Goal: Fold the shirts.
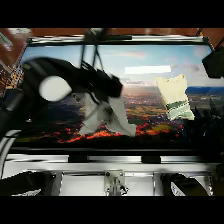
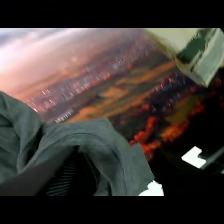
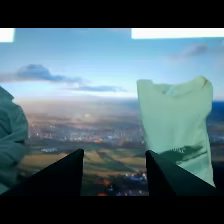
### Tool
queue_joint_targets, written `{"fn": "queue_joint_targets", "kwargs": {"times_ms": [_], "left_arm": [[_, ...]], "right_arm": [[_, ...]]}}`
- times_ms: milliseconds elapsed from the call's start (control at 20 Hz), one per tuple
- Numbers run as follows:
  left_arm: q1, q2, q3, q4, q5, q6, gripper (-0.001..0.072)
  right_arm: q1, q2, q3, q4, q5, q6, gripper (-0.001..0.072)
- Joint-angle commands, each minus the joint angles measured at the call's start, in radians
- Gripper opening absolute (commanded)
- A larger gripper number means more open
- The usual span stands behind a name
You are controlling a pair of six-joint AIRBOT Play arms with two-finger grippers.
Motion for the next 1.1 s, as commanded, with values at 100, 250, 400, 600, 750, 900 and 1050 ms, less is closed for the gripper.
{"fn": "queue_joint_targets", "kwargs": {"times_ms": [100,250,400,600,750,900,1050], "left_arm": [[-0.019,-0.032,-0.077,0.025,-0.231,-0.043,0.0698],[0.121,0.026,-0.082,0.045,-0.383,0.026,0.0698],[0.272,0.087,-0.197,0.043,-0.46,0.032,0.0698],[0.373,0.183,-0.56,-0.034,-0.372,0.029,0.0698],[0.382,0.203,-0.779,-0.12,-0.197,0.017,0.0684],[0.382,0.179,-0.888,-0.235,-0.029,0.014,0.0684],[0.382,0.132,-0.898,-0.282,0.062,0.014,0.0683]], "right_arm": [[0.001,0.013,-0.107,-0.027,-0.229,-0.074,0.0676],[0.001,0.014,-0.284,-0.014,-0.261,-0.122,0.0676],[0.001,0.014,-0.5,0.12,-0.217,-0.143,0.0676],[0.001,0.013,-0.742,0.301,-0.058,-0.128,0.0676],[0.001,-0.008,-0.848,0.401,0.07,-0.096,0.0675],[0.001,-0.099,-0.866,0.445,0.095,-0.098,0.0675],[0.001,-0.184,-0.866,0.462,0.133,-0.109,0.0675]]}}
